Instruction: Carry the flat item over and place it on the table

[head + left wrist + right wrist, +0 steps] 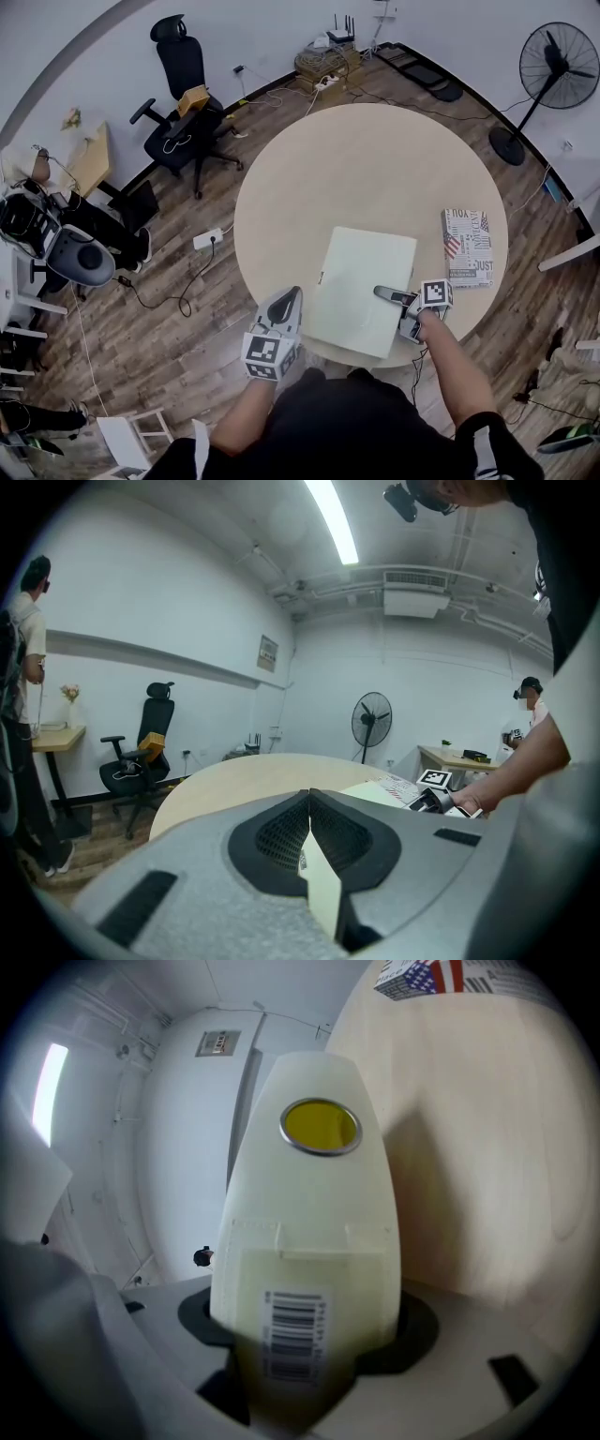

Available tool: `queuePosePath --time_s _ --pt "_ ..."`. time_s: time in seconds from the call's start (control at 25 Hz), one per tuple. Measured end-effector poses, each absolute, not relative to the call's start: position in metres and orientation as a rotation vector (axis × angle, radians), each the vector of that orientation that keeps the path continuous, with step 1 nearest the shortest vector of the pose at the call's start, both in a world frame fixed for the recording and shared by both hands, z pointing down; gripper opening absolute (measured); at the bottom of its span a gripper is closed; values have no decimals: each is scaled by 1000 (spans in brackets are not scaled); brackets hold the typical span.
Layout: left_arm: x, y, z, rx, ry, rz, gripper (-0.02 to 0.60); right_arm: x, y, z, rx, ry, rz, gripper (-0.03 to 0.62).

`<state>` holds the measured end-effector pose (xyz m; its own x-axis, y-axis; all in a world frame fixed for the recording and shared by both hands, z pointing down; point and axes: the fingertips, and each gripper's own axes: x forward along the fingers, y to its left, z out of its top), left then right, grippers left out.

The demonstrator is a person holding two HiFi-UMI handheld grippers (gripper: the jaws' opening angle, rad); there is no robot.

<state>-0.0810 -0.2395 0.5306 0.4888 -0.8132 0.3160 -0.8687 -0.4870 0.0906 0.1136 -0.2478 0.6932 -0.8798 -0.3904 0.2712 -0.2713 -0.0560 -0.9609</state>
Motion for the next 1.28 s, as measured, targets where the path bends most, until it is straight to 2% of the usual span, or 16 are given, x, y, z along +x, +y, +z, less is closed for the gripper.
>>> queuePosePath --time_s 0.16,0.4,0.76,1.08,1.28 --pt "-74 -242 531 2506 -1431 344 6 115 -252 697 -781 2075 -2132 322" --pt "-77 -245 534 2500 -1406 333 6 130 -257 713 -1157 2079 -2130 376" --pt "-73 -246 535 2517 -1377 324 6 155 -258 724 -1590 2143 -2062 414" --pt "-73 -249 542 2524 -1355 340 6 173 -268 706 -1897 2383 -1816 414" --pt "-73 -253 541 2527 -1350 335 7 177 -276 659 -2004 2552 -1475 413"
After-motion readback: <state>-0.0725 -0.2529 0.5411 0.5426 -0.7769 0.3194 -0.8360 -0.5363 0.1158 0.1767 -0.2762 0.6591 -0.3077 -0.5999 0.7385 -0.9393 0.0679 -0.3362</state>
